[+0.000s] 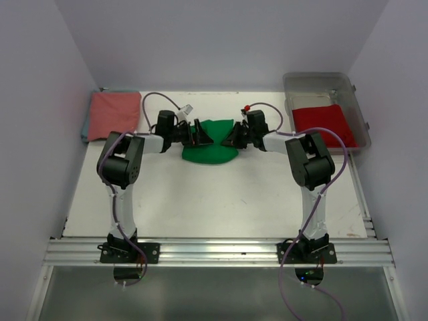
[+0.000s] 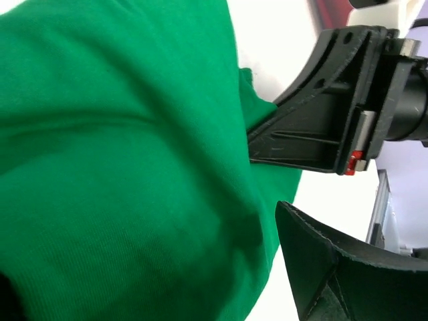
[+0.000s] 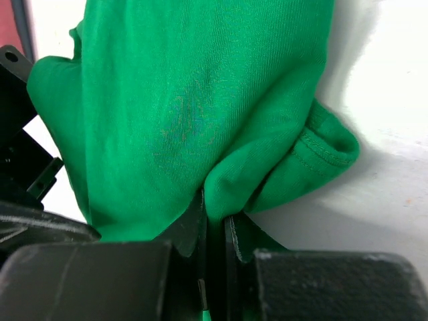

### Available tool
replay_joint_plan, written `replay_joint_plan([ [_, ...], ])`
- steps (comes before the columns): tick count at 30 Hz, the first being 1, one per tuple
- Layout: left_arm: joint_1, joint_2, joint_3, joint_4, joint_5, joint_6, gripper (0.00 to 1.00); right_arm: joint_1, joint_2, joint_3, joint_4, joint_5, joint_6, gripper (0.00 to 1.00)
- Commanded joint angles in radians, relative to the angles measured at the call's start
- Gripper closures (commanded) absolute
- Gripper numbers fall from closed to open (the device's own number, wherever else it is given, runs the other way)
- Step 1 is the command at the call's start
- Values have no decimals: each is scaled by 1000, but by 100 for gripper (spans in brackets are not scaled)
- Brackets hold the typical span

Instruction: Fold and stack the t-shirts

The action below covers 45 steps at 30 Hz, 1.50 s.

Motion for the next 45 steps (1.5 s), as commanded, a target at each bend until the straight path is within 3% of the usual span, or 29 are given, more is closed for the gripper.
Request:
replay_joint_plan([
  [1, 10, -4, -44, -245, -196, 77, 9, 14, -2, -4, 36, -81, 2, 100],
  [5, 10, -104, -113, -377, -406, 79, 7, 12, -3, -3, -7, -60, -38, 100],
  [8, 8, -132, -144, -382, -450, 74, 4, 12, 8, 0, -15, -61, -46, 100],
  [12, 8, -47, -106, -381, -355, 73, 5, 12, 26, 6, -15, -66, -44, 100],
  [18, -33, 29, -117, -247, -223, 28, 11, 14, 31, 17, -26, -60, -55, 100],
  [21, -45, 36, -115, -227, -200, 19, 24, 14, 26, 17, -29, -60, -55, 100],
  [27, -47, 80, -100, -141, -100, -33, 100, 12, 31, 17, -31, -63, -55, 100],
  [30, -47, 68, -98, -92, -63, -61, 100, 12, 35, 14, -29, -71, -58, 100],
  [35, -41, -124, -167, -11, -97, -78, 100, 9, 12, -10, -2, -121, -55, 100],
  [37, -27, -222, -176, -34, -126, -82, 100, 9, -23, -20, 9, -155, -52, 67],
  [40, 4, -349, -176, -108, -195, -81, 100, 9, -112, -46, -56, -125, -93, 31],
  [45, 76, -516, -195, -156, -310, -92, 100, 8, -239, -79, -172, -54, -156, 26],
])
